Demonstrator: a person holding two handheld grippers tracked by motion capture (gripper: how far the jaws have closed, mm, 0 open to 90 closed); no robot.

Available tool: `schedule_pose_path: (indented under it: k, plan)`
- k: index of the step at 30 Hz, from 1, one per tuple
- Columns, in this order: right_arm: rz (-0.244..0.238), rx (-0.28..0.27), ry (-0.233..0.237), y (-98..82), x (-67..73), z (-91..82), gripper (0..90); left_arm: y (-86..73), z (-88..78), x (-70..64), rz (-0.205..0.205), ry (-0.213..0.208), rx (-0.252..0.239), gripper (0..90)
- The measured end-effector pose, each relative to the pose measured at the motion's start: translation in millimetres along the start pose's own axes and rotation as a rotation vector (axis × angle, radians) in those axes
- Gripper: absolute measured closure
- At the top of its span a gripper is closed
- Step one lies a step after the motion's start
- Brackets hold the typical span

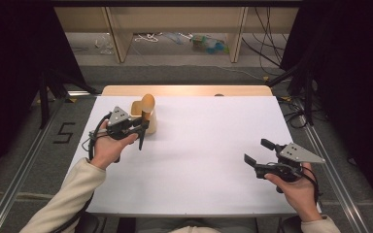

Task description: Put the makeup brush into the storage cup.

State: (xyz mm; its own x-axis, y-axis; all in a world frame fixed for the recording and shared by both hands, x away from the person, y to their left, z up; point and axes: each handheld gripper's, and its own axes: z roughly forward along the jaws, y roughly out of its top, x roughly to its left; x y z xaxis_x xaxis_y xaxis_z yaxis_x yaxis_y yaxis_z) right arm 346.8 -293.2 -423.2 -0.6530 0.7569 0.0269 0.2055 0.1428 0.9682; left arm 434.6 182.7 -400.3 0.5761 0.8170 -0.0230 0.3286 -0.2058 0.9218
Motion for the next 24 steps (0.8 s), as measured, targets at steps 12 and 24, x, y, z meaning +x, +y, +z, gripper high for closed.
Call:
schedule_pose_path:
  k: [12,24]
  plan:
    - [0.003,0.0,0.0,0.1,0.1,-0.1,16.0,1.8,-2.3,1.6,-0.006,0.014,-0.021,69.6]
    - [0.001,-0.002,0.0,0.1,0.0,0.0,15.9,3.5,-3.8,2.8,-0.006,0.024,-0.036,69.6]
